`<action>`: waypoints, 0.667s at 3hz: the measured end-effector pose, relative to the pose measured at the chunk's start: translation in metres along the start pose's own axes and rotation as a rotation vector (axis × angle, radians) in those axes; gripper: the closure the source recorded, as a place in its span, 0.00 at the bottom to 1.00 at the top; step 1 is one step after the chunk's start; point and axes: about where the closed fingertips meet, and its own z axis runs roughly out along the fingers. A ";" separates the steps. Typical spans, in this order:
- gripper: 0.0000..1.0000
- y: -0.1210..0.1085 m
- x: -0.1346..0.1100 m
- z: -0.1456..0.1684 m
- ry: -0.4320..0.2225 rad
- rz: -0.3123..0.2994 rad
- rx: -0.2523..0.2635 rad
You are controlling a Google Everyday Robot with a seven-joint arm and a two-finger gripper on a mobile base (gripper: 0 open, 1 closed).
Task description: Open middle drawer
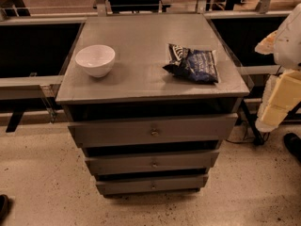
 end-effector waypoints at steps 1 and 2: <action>0.00 0.000 0.000 0.000 0.000 0.000 0.000; 0.00 0.002 -0.002 0.023 0.026 0.000 0.001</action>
Offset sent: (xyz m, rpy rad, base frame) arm 0.0233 0.0259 -0.1042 -0.1092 0.0489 -0.0288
